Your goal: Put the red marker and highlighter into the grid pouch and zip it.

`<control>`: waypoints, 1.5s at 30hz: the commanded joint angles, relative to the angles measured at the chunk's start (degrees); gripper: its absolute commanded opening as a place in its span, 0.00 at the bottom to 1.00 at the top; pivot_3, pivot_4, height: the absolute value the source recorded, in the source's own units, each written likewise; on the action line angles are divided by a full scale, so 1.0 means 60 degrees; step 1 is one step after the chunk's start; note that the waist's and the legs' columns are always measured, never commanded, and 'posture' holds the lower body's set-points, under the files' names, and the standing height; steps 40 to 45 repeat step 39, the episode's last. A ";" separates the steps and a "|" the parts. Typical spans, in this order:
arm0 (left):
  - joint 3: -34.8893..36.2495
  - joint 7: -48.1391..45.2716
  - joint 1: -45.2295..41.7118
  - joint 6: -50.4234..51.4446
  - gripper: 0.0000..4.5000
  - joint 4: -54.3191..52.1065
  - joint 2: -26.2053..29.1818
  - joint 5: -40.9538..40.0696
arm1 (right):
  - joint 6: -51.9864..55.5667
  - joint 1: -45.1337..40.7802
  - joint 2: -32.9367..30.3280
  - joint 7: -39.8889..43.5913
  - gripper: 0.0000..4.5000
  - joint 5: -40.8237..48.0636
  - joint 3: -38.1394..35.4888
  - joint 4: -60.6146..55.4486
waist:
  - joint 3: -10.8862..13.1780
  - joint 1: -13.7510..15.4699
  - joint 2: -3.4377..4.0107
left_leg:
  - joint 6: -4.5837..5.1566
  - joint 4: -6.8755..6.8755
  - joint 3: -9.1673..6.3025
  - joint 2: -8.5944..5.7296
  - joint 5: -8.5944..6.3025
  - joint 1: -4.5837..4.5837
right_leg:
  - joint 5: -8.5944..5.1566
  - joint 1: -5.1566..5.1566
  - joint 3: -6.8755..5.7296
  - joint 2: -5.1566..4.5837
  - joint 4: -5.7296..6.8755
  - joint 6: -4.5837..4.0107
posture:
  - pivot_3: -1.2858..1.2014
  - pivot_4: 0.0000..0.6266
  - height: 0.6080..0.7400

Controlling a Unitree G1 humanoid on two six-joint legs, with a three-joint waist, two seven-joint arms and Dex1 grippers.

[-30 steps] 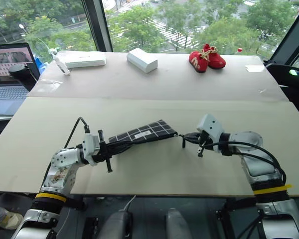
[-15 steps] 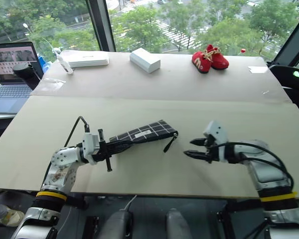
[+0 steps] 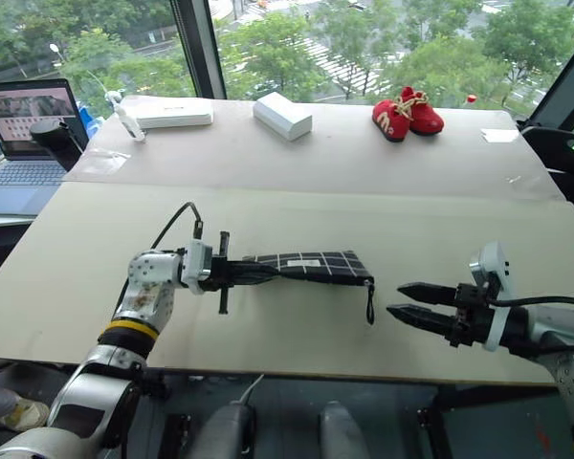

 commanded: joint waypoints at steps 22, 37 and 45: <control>0.1574 0.3810 0.1117 0.8564 0.83 -0.4249 0.0707 -0.1893 | -0.0851 -0.0714 -0.0117 -0.0552 0.67 -0.0655 0.0569 0.1129 | 0.0002 -0.0112 -0.0003 | 0.0007 0.0037 -0.0017 0.0005 -0.0004 -0.0014 | -0.0029 0.0000 -0.0004 0.0002 0.0028 0.0051 | 0.52 0.24 0.93; 0.5238 0.8922 0.5350 1.1756 0.83 -0.8574 0.1737 -0.2893 | -0.4046 -0.3467 0.1197 -0.0881 0.67 -0.3115 0.1610 0.6267 | 0.0007 -0.0130 -0.0002 | 0.0006 0.0043 -0.0011 -0.0001 -0.0005 0.0003 | -0.0007 0.0008 -0.0002 -0.0010 0.0044 0.0009 | 0.52 0.24 0.93; 0.5360 0.9017 0.5331 1.1696 0.83 -0.8462 0.1699 -0.3003 | -0.4160 -0.3596 0.1285 -0.0914 0.67 -0.3183 0.1646 0.6437 | 0.0007 -0.0121 -0.0002 | 0.0006 0.0045 -0.0010 -0.0001 -0.0005 0.0005 | -0.0007 0.0009 -0.0002 -0.0009 0.0044 0.0009 | 0.52 0.24 0.93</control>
